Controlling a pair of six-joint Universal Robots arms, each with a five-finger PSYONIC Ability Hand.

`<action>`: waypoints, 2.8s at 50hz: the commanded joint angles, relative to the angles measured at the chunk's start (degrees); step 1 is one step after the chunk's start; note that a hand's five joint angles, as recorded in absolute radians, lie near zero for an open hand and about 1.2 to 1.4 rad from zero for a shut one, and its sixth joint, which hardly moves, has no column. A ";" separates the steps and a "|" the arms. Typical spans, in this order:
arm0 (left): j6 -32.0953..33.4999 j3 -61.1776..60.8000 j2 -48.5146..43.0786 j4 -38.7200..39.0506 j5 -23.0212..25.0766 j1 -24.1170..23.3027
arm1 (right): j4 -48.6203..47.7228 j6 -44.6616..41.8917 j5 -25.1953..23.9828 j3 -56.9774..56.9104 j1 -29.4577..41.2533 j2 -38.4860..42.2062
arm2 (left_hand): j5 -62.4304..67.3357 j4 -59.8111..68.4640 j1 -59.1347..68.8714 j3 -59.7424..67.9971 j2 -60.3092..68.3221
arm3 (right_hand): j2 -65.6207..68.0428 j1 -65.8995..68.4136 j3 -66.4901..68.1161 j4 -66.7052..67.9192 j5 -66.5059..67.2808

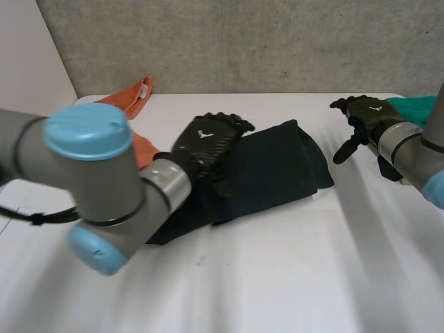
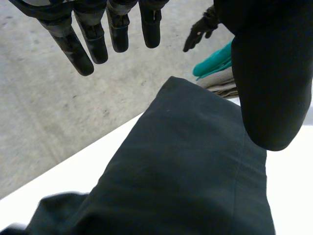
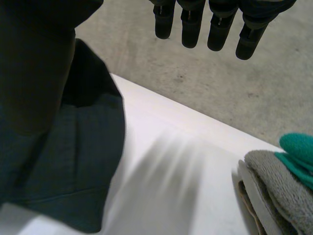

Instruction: Fold the laundry.

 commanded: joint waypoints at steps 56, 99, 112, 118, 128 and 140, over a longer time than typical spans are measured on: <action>-20.97 5.72 21.94 -3.16 -8.14 12.76 | 13.12 -13.57 -2.65 -18.69 5.91 -21.61 | 67.53 68.33 68.08 67.86 68.16 | 68.13 67.42 67.97 67.67 67.72; 2.40 3.21 3.38 0.35 -14.12 10.84 | 7.49 -25.79 5.35 2.12 8.91 -5.95 | -2.47 -1.67 -1.92 -2.14 -1.84 | -0.71 -1.42 -0.87 -1.18 -1.12; 7.77 -30.21 15.17 -0.26 -8.14 0.29 | 7.07 -34.05 -12.22 24.63 1.44 -11.23 | 35.92 36.72 36.47 36.26 36.55 | 32.62 31.91 32.46 32.15 32.21; 8.48 -32.07 11.84 2.46 -9.46 -0.51 | -4.35 -33.35 -17.06 29.73 -0.58 -9.21 | 20.99 21.79 21.54 21.33 21.63 | 24.05 23.34 23.89 23.58 23.64; 10.05 -24.96 3.31 5.63 -14.11 0.73 | -20.17 -32.03 -17.15 32.02 0.91 -3.94 | 9.35 10.15 9.90 9.69 9.98 | 21.16 20.45 21.00 20.69 20.75; 17.96 -20.73 -3.28 12.82 -15.43 0.46 | -24.05 -29.84 -13.99 30.61 2.23 -2.52 | 16.72 17.52 17.27 17.05 17.35 | 68.13 67.42 67.97 67.67 67.72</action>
